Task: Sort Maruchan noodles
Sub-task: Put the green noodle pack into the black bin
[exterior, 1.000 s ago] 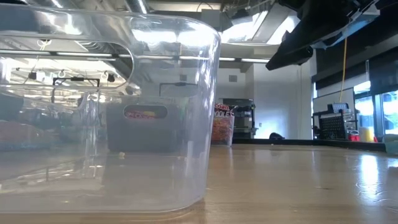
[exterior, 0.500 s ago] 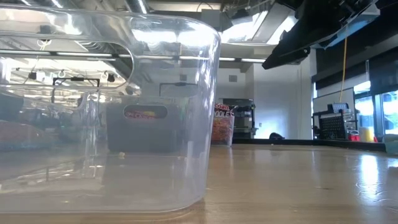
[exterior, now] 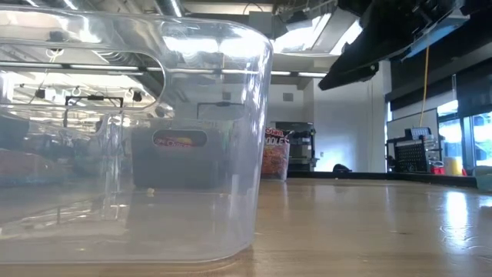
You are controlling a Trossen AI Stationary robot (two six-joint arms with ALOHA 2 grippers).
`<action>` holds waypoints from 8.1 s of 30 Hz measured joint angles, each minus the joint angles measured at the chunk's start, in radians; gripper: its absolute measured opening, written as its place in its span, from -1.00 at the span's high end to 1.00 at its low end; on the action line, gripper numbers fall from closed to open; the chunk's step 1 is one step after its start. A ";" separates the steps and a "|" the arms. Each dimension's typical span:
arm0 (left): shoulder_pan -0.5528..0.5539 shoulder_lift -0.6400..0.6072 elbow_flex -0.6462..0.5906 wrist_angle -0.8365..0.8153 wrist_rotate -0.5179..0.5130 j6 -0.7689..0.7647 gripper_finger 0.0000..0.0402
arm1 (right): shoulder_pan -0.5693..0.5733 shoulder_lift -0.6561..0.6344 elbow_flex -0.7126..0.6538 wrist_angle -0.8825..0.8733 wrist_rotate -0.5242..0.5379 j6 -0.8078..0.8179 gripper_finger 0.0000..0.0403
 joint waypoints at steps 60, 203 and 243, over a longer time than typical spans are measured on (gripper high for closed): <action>0.210 -0.432 -0.154 -0.377 -0.436 0.088 -0.07 | 0.000 0.152 0.001 0.113 -0.218 0.077 -0.12; 0.060 -0.382 -0.015 -0.185 -0.891 0.511 0.93 | -0.002 0.092 0.103 -0.102 -0.015 -0.090 -0.12; 0.437 -0.212 -0.041 0.695 -1.060 1.427 0.94 | -0.116 0.195 -0.312 1.064 -0.179 -0.004 -0.12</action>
